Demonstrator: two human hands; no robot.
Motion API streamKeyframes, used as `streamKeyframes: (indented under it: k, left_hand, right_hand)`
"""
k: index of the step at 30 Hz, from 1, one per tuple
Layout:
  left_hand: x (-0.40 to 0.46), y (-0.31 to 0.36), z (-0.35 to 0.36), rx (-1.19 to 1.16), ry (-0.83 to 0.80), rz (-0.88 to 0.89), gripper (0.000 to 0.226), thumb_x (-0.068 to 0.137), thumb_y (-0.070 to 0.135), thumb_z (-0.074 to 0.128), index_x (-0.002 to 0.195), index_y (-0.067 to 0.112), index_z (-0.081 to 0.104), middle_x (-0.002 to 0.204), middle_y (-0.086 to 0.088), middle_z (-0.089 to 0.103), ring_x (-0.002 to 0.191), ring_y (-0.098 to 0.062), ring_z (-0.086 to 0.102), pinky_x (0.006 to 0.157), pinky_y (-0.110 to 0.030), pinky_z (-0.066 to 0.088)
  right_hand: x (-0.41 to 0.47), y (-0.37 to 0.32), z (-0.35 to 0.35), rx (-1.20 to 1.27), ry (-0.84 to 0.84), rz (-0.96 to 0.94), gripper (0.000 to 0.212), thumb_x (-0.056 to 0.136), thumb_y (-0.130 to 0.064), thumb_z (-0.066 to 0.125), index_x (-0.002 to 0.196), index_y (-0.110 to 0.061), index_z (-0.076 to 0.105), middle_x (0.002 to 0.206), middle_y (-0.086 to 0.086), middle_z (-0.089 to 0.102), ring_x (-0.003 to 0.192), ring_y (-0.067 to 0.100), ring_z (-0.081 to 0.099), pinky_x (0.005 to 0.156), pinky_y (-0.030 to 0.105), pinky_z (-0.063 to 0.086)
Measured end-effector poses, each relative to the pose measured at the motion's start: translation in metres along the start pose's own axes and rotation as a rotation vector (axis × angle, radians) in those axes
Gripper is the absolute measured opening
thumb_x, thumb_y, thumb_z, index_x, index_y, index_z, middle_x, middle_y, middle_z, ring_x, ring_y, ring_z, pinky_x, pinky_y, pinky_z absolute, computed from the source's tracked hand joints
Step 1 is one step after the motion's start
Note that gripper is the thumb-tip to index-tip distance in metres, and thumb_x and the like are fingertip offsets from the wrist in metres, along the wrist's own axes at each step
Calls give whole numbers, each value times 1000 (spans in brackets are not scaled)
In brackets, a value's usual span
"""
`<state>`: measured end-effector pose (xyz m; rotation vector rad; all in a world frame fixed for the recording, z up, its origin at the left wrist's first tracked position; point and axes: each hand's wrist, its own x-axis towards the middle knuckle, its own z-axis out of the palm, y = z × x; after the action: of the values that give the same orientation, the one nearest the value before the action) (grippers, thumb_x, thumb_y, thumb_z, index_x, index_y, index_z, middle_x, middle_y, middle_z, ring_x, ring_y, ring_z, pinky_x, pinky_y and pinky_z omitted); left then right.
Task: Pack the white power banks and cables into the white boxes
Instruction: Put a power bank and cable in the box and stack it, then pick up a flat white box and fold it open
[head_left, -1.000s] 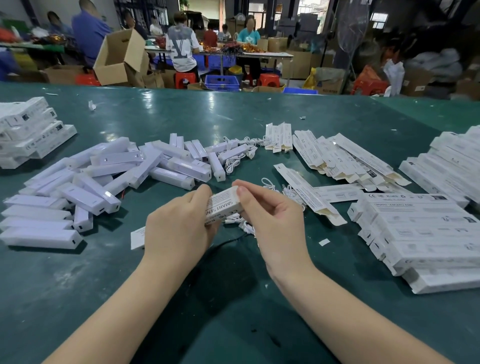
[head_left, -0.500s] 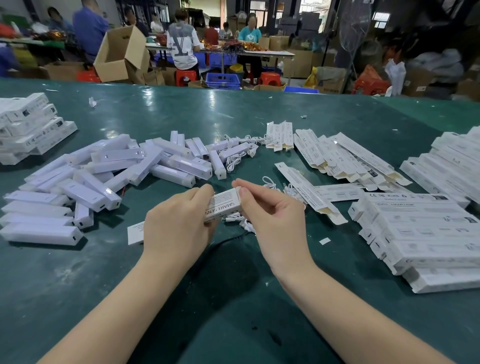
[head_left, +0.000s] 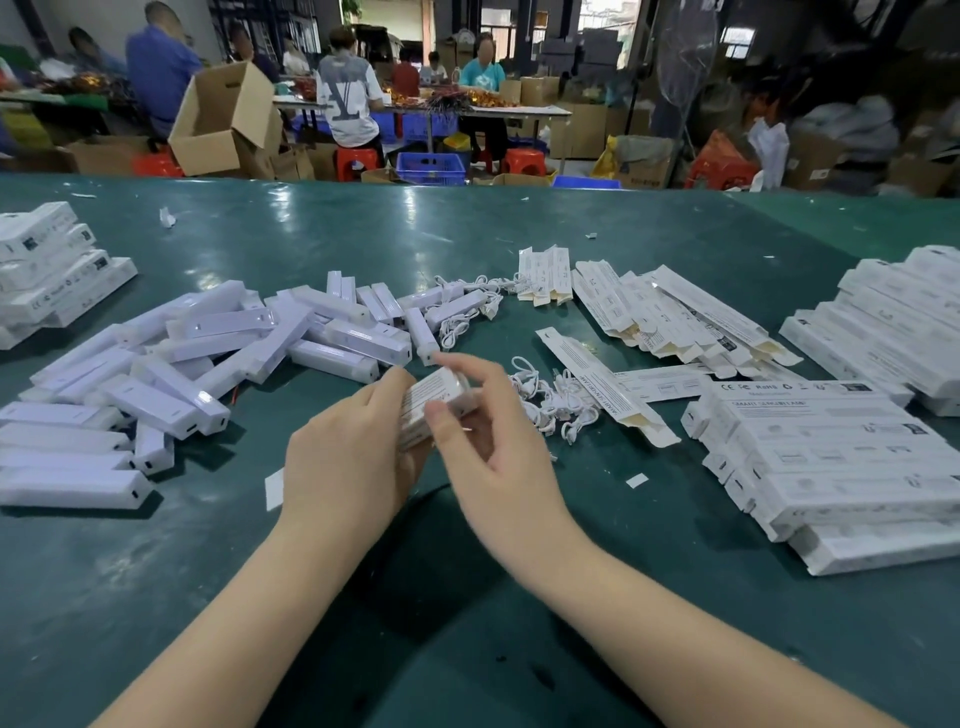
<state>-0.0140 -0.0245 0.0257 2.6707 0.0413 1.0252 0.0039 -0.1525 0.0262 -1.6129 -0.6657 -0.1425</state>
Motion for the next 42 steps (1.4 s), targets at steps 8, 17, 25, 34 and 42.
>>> streamKeyframes:
  k: [8, 17, 25, 34, 42]
  left_hand:
    - [1, 1, -4, -48, 24, -42, 36, 75, 47, 72, 78, 19, 50, 71, 3, 58, 60, -36, 58, 51, -32, 42]
    - [-6, 7, -3, -443, -333, 342, 69, 79, 56, 67, 137, 25, 46, 129, 15, 50, 111, -1, 50, 98, -19, 39]
    - [-8, 7, -5, -493, -355, 321, 59, 91, 68, 34, 143, 41, 29, 136, 23, 40, 123, 1, 42, 103, -16, 31]
    - [-8, 5, 2, -506, -353, 291, 51, 92, 64, 33, 139, 45, 35, 129, 27, 44, 111, 4, 46, 75, -5, 37]
    - [-9, 5, 4, -502, -354, 289, 46, 95, 62, 30, 131, 39, 47, 126, 27, 45, 112, 2, 48, 94, -23, 40]
  right_hand:
    - [30, -27, -55, -646, 53, 5, 45, 94, -23, 59, 138, -28, 51, 150, 1, 34, 139, 13, 25, 118, 36, 14]
    - [-19, -47, -86, -1064, -375, -53, 32, 86, -27, 60, 117, -36, 60, 107, -15, 64, 100, 7, 54, 96, 30, 35]
    - [-77, -44, -173, -1158, -96, 92, 59, 87, -61, 35, 144, -44, 36, 86, -27, 44, 87, -2, 43, 79, 33, 30]
    - [-116, -18, -259, -1376, 140, 161, 36, 88, -56, 37, 115, -43, 57, 106, 2, 50, 109, 31, 45, 108, 49, 17]
    - [-120, 6, -264, -1378, 329, 72, 42, 82, -32, 42, 109, -25, 73, 125, 12, 54, 122, 36, 44, 110, 55, 17]
